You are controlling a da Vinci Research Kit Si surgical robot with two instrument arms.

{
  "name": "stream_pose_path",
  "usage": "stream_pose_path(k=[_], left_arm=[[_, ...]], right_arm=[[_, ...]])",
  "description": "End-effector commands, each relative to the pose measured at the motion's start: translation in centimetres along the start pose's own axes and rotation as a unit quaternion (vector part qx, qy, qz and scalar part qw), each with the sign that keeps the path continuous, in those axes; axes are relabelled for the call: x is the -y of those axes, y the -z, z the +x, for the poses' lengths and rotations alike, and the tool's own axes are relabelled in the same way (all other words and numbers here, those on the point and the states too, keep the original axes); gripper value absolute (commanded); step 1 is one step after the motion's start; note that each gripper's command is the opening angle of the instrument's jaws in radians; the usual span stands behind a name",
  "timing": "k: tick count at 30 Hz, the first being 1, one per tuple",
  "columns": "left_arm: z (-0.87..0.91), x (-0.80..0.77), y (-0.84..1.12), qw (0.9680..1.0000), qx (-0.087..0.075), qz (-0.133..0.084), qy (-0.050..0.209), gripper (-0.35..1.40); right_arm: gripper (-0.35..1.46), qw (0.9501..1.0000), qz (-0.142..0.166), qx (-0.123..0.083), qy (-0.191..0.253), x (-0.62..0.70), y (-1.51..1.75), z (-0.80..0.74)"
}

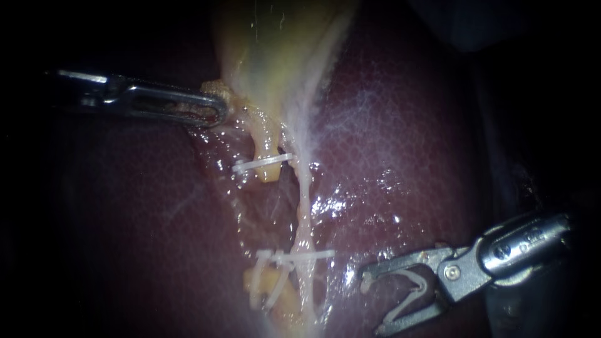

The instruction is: Clipping second clip right tube

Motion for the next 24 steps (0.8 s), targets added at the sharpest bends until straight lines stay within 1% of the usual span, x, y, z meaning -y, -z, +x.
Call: stream_pose_path(k=[1, 6, 9, 12, 15, 16, 17, 21, 24], left_arm=[[0.0, 0.0, 0.0, 1.0, 0.0, 0.0, 0.0, -0.35], [0.0, 0.0, 0.0, 1.0, 0.0, 0.0, 0.0, -0.35], [-0.03, 0.0, 0.04, 1.0, 0.0, 0.002, 0.001, -0.35], [-0.13, 0.0, 0.16, 1.0, -0.001, 0.005, 0.004, -0.35], [-0.25, -0.02, 0.32, 0.9999, -0.001, -0.001, 0.011, -0.35], [-0.29, -0.03, 0.36, 0.9999, 0.002, -0.004, 0.012, -0.35], [-0.33, -0.04, 0.42, 0.9999, 0.004, -0.007, 0.007, -0.35], [-0.37, -0.05, 0.51, 0.9999, 0.008, -0.009, 0.006, -0.35], [-0.36, -0.05, 0.51, 0.9999, 0.008, -0.009, 0.006, -0.35]], right_arm=[[0.5, 1.0, 0.0, 0.0, 0.0, 0.0, 0.0, 0.0], [0.5, 1.0, 0.0, 0.0, 0.0, 0.0, 0.0, 0.0], [0.5, 1.0, 0.0, 0.0, 0.0, 0.0, 0.0, 0.01], [0.5, 1.0, 0.0, 0.0, 0.0, 0.0, 0.0, 0.01], [0.5, 1.0, 0.0, 0.0, 0.0, 0.0, 0.0, 0.01], [0.5, 1.0, 0.0, 0.0, 0.0, 0.0, 0.0, 0.01], [0.5, 1.0, 0.0, 0.0, 0.0, 0.0, 0.0, 0.01], [0.5, 1.0, 0.0, 0.0, 0.0, 0.0, 0.0, 0.01], [0.5, 1.0, 0.0, 0.0, 0.0, 0.0, -0.01, 0.01]])
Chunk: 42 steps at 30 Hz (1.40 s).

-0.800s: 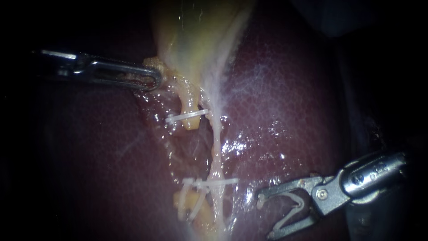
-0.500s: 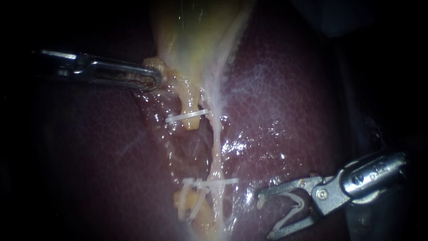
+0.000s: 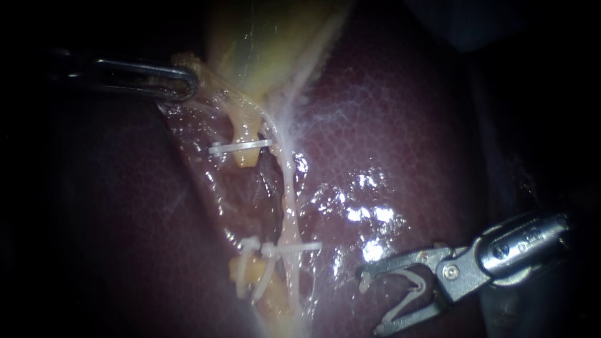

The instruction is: Clipping second clip right tube

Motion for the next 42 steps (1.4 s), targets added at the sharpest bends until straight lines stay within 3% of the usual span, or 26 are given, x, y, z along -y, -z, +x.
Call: stream_pose_path(k=[1, 6, 13, 18, 28, 32, 39, 42], left_arm=[[0.0, 0.0, 0.0, 1.0, 0.0, 0.0, 0.0, -0.35], [0.0, 0.0, 0.0, 1.0, 0.0, 0.0, 0.0, -0.35], [0.0, 0.02, 0.0, 1.0, 0.001, -0.001, 0.0, -0.35], [0.0, 0.05, 0.0, 1.0, 0.001, -0.002, 0.0, -0.35], [-0.01, 0.16, 0.0, 1.0, 0.004, -0.005, 0.001, -0.35], [-0.01, 0.19, 0.0, 1.0, 0.003, -0.005, 0.001, -0.35], [-0.01, 0.22, 0.0, 1.0, 0.003, -0.003, 0.001, -0.35], [-0.02, 0.24, 0.0, 1.0, 0.003, -0.003, 0.001, -0.35]], right_arm=[[0.5, 1.0, 0.0, 0.0, 0.0, 0.0, 0.0, 0.0], [0.5, 1.0, -0.001, -0.002, 0.001, -0.03, -0.01, 0.04], [0.49, 0.9971, -0.018, -0.036, -0.064, -0.24, 0.05, 0.22], [0.49, 0.9933, -0.029, -0.049, -0.101, -0.4, 0.1, 0.3], [0.49, 0.9794, -0.037, -0.063, -0.189, -0.7, -0.03, 0.19], [0.49, 0.9707, -0.037, -0.073, -0.226, -0.8, -0.09, 0.11], [0.49, 0.9567, -0.021, -0.09, -0.276, -0.91, -0.26, 0.01], [0.49, 0.954, -0.016, -0.09, -0.285, -0.93, -0.36, -0.03]])
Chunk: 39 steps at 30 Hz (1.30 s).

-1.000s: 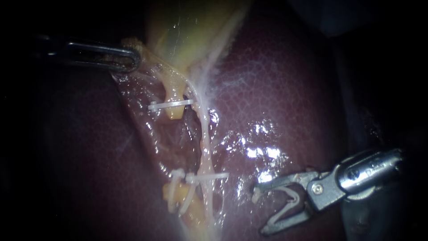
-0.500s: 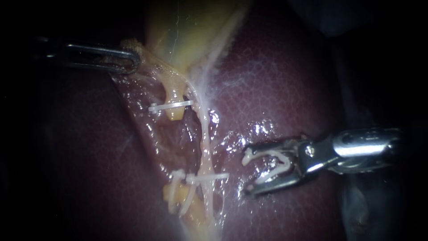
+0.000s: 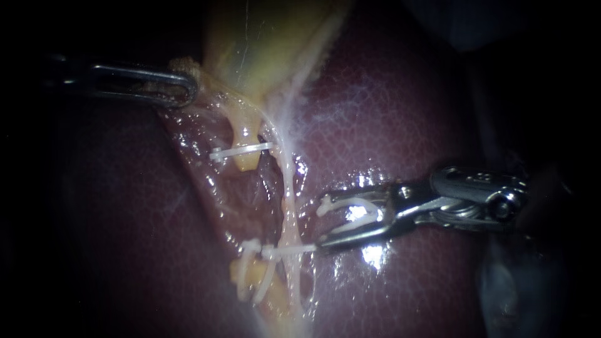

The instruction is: Clipping second clip right tube

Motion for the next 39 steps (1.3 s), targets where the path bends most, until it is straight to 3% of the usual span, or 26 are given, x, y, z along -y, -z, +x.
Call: stream_pose_path(k=[1, 10, 21, 27, 33, 39], left_arm=[[0.0, 0.01, 0.0, 1.0, 0.0, 0.0, 0.0, -0.35], [0.0, 0.05, -0.01, 1.0, -0.001, 0.002, 0.0, -0.35], [0.02, 0.02, -0.03, 1.0, -0.002, 0.004, -0.001, -0.35], [0.03, 0.01, -0.04, 1.0, -0.002, 0.004, -0.001, -0.35], [0.03, 0.0, -0.04, 1.0, -0.002, 0.004, -0.001, -0.35], [0.03, 0.0, -0.04, 1.0, -0.002, 0.004, -0.001, -0.35]], right_arm=[[0.49, 1.0, 0.002, 0.0, -0.003, -0.01, -0.03, -0.01], [0.49, 0.9997, 0.015, -0.008, -0.016, -0.1, -0.26, -0.06], [0.49, 0.9941, 0.071, -0.056, -0.06, -0.06, -0.44, 0.02], [0.49, 0.9856, 0.117, -0.082, -0.09, 0.08, -0.48, 0.06], [0.48, 0.9765, 0.16, -0.1, -0.104, 0.32, -0.51, 0.16], [0.48, 0.9739, 0.176, -0.101, -0.103, 0.41, -0.51, 0.22]])
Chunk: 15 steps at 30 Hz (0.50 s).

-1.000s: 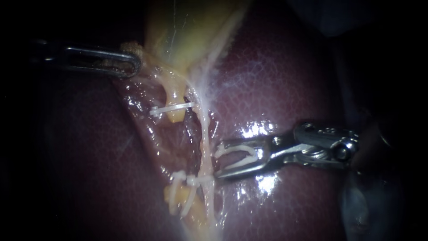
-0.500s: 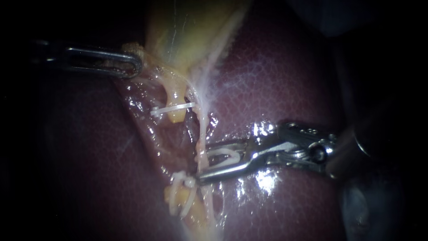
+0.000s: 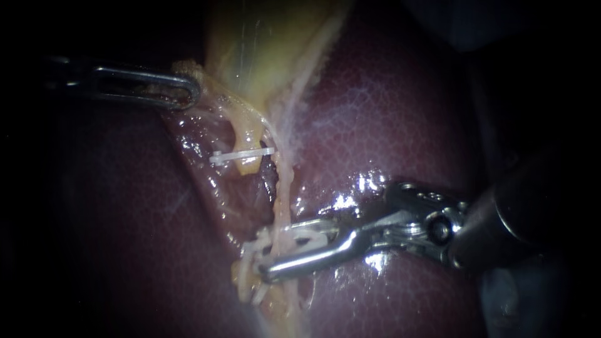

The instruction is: Clipping second clip right tube

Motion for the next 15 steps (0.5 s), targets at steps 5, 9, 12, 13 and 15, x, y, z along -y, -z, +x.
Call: stream_pose_path(k=[5, 9, 12, 13, 15], left_arm=[[0.01, 0.0, 0.0, 1.0, 0.0, 0.0, 0.0, -0.35], [0.01, 0.0, 0.0, 1.0, 0.0, 0.0, 0.0, -0.35], [0.01, 0.0, 0.0, 1.0, 0.0, 0.0, 0.0, -0.35], [0.01, 0.0, 0.0, 1.0, 0.0, 0.0, 0.0, -0.35], [0.01, 0.0, 0.0, 1.0, 0.0, 0.0, 0.0, -0.35]], right_arm=[[0.47, 1.0, 0.004, -0.005, -0.005, -0.05, 0.02, 0.01], [0.43, 0.9998, 0.008, -0.013, -0.014, -0.08, 0.03, 0.03], [0.37, 0.9998, 0.007, -0.015, -0.014, -0.1, 0.03, 0.04], [0.34, 0.9998, 0.006, -0.016, -0.014, -0.11, 0.04, 0.05], [0.27, 0.9997, 0.002, -0.02, -0.014, -0.13, 0.05, 0.07]])
